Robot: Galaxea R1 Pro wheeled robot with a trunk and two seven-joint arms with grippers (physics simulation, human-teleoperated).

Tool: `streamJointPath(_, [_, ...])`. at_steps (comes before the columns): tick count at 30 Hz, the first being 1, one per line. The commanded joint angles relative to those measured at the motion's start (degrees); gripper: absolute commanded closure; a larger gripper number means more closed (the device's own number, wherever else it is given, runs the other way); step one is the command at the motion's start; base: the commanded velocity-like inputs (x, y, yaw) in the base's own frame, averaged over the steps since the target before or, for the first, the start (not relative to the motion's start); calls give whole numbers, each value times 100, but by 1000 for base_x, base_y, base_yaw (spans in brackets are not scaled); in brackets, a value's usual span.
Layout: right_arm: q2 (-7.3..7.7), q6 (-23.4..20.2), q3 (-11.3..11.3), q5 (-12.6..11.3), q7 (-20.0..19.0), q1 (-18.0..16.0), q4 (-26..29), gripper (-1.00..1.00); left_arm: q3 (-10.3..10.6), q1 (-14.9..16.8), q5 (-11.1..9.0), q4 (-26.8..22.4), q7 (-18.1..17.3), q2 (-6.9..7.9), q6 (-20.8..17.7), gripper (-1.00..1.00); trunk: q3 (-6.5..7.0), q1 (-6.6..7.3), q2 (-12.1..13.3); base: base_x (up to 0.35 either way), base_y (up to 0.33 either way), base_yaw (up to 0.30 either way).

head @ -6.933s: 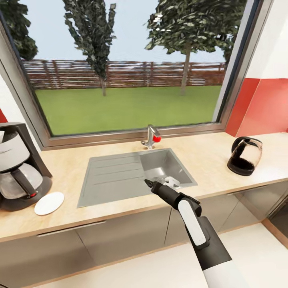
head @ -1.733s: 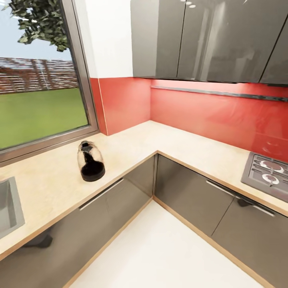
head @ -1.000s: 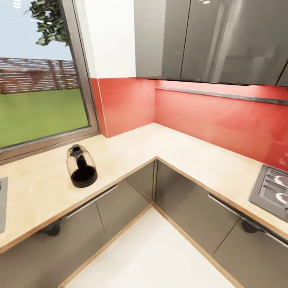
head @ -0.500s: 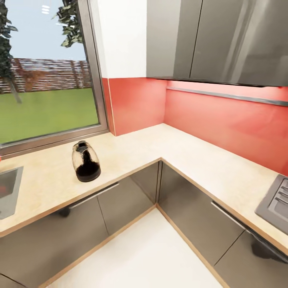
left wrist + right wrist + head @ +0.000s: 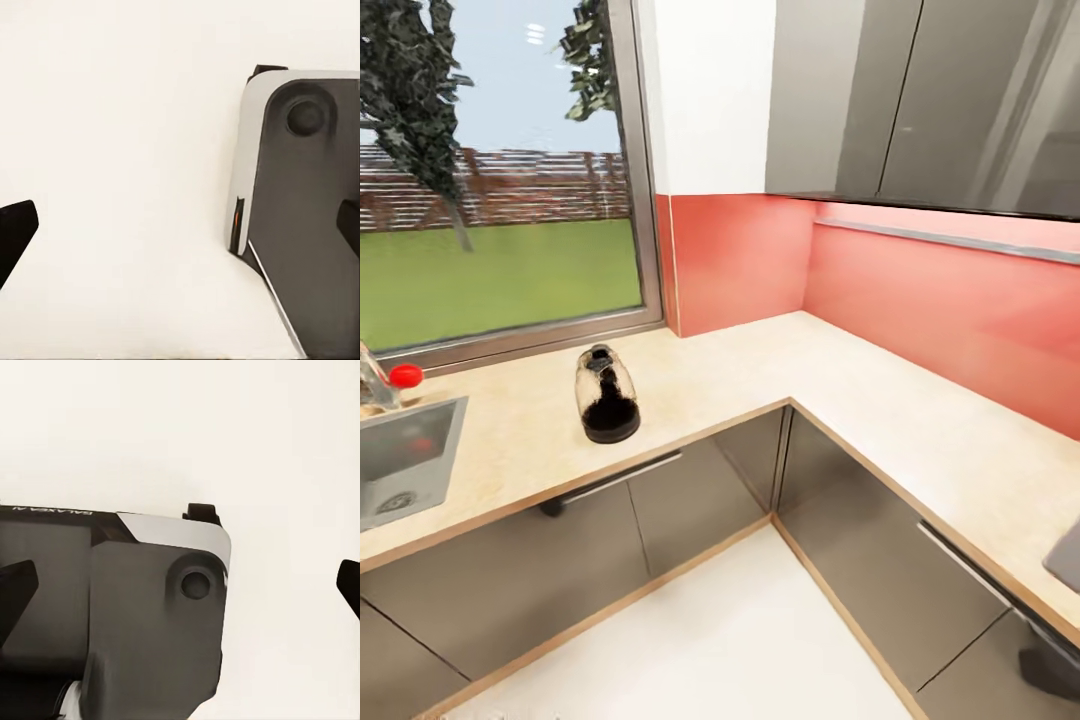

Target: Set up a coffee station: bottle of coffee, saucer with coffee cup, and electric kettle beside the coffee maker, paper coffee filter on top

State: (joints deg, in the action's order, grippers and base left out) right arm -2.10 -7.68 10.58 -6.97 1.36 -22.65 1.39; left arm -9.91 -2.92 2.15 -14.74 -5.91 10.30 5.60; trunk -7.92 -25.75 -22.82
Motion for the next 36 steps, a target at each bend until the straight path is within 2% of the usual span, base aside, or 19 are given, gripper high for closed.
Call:
streamJointPath(1, [-1,-32,50,-60,14,-2,10,-100,-40,-3,24,32,60,-6,4,-100,-10,-3,-11,0,-1,240])
streamJointPath(5, [-7,-32,50,-59,13,-2,9,-100,-31,-6,25,298,736,-19,-16,-100,-10,-3,-11,0,0,240])
streamJointPath(8, [-8,-32,50,-59,13,-2,7,-100,-35,-6,23,433,939,-25,-27,-100,-10,-3,-11,0,0,240])
streamJointPath(25, [-1,-38,50,-51,13,-2,5,-100,-36,-7,31,551,1039,-157,-36,-100,-10,-3,-11,2,-6,240])
streamJointPath(36, [-1,-41,50,-51,13,-2,2,-100,-19,-8,27,563,1048,-145,-43,-100,-20,-3,-11,72,-222,240])
